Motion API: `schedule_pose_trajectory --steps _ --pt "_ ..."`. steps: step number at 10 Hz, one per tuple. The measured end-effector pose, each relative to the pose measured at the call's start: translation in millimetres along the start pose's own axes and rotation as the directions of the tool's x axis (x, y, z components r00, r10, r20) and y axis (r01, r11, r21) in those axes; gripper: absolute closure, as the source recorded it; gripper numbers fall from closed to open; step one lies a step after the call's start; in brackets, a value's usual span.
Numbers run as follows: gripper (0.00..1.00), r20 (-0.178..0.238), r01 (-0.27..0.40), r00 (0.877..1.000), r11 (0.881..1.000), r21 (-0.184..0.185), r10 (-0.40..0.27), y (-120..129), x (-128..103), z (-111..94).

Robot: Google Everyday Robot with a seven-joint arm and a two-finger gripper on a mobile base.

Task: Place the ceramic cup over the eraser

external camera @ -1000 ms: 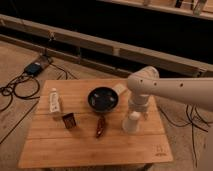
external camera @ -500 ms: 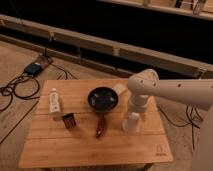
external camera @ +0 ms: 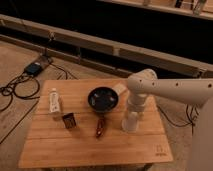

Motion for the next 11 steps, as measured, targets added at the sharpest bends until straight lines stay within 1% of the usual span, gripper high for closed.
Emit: schedule_pose_trajectory --steps 1,2,4,6,8,10,11 --pt "0.91 0.012 0.009 1.000 1.000 -0.005 -0.009 4 -3 -6" --pt "0.98 0.024 0.017 1.000 1.000 -0.009 -0.017 8 -6 -12" --pt "1.00 0.049 0.043 0.998 0.999 -0.012 -0.042 18 -10 -29" --pt "1.00 0.083 0.104 0.991 0.995 -0.005 -0.103 40 -13 -51" --pt "1.00 0.114 0.189 0.975 0.982 0.008 -0.189 69 -11 -77" --pt "1.00 0.139 0.268 0.953 0.963 0.022 -0.268 97 -6 -99" --pt "1.00 0.152 0.307 0.939 0.951 0.031 -0.308 110 -3 -111"
